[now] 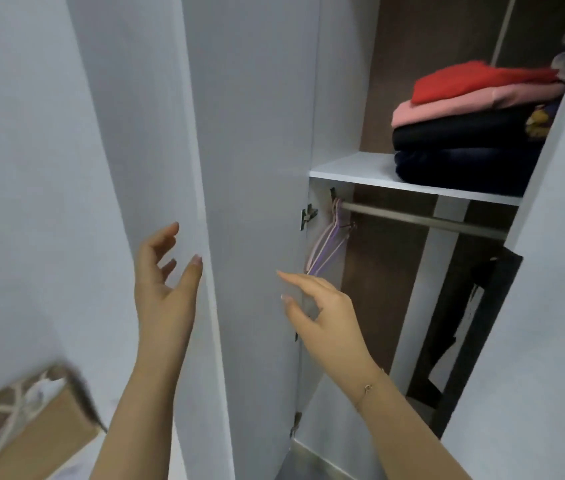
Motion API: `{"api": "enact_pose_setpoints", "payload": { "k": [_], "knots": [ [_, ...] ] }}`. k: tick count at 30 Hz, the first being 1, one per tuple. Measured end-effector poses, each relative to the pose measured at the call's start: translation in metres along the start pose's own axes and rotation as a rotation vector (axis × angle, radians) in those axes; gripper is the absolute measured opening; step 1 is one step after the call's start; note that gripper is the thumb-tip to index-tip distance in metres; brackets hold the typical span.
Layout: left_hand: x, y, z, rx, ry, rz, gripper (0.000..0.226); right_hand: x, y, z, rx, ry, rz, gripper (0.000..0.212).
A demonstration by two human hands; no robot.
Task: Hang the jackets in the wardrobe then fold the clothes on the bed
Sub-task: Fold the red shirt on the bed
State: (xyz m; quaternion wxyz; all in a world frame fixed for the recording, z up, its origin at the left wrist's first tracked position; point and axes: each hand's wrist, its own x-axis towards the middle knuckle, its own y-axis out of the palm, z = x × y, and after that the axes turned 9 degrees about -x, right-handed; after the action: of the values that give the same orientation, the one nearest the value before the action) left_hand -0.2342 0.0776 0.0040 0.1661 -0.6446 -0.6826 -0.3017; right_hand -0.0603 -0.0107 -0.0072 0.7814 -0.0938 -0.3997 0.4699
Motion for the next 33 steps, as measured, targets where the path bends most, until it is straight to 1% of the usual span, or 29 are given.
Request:
{"api": "enact_pose_setpoints", "payload": {
  "k": [2, 5, 7, 8, 10, 11, 14, 18, 19, 22, 23, 24, 26, 28, 33],
  "knots": [
    [0.017, -0.006, 0.013, 0.045, -0.060, 0.047, 0.051, 0.006, 0.022, 0.006, 0.013, 0.018, 0.012, 0.034],
    [0.037, 0.002, 0.035, 0.046, -0.212, 0.158, 0.058, 0.016, 0.049, 0.012, 0.002, 0.034, 0.009, 0.036],
    [0.044, 0.009, 0.051, 0.010, -0.285, 0.269, 0.050, 0.020, 0.060, 0.012, -0.018, 0.041, -0.006, 0.037],
    [0.046, 0.010, 0.058, -0.009, -0.308, 0.324, 0.041, 0.021, 0.063, 0.010, -0.026, 0.051, -0.009, 0.037],
    [0.049, 0.010, 0.066, -0.049, -0.353, 0.370, 0.023, 0.022, 0.064, 0.004, -0.039, 0.085, -0.021, 0.038],
    [0.051, 0.008, 0.068, -0.067, -0.368, 0.372, 0.022, 0.021, 0.063, -0.001, -0.060, 0.101, -0.036, 0.038],
    [0.051, 0.004, 0.074, -0.122, -0.379, 0.411, 0.031, 0.016, 0.059, -0.017, -0.129, 0.143, -0.082, 0.039],
    [0.036, 0.022, 0.067, -0.151, -0.318, 0.600, 0.047, 0.008, 0.052, -0.035, -0.167, 0.208, -0.163, 0.039],
    [0.033, 0.031, 0.066, -0.144, -0.301, 0.629, 0.047, 0.006, 0.049, -0.040, -0.177, 0.219, -0.187, 0.039],
    [0.022, 0.065, 0.068, -0.107, -0.245, 0.693, 0.032, 0.002, 0.031, -0.052, -0.227, 0.245, -0.263, 0.037],
    [0.018, 0.077, 0.069, -0.105, -0.227, 0.720, 0.031, 0.000, 0.023, -0.055, -0.241, 0.263, -0.288, 0.037],
    [0.013, 0.090, 0.070, -0.118, -0.208, 0.752, 0.034, -0.002, 0.014, -0.059, -0.251, 0.280, -0.316, 0.038],
    [0.003, 0.119, 0.074, -0.143, -0.161, 0.815, 0.047, -0.006, -0.007, -0.065, -0.273, 0.298, -0.367, 0.039],
    [-0.008, 0.149, 0.077, -0.116, -0.090, 0.860, 0.056, -0.010, -0.030, -0.072, -0.309, 0.309, -0.401, 0.041],
    [-0.021, 0.230, 0.086, -0.018, 0.084, 0.853, 0.070, -0.018, -0.094, -0.102, -0.499, 0.318, -0.434, 0.047]
  ]
}}
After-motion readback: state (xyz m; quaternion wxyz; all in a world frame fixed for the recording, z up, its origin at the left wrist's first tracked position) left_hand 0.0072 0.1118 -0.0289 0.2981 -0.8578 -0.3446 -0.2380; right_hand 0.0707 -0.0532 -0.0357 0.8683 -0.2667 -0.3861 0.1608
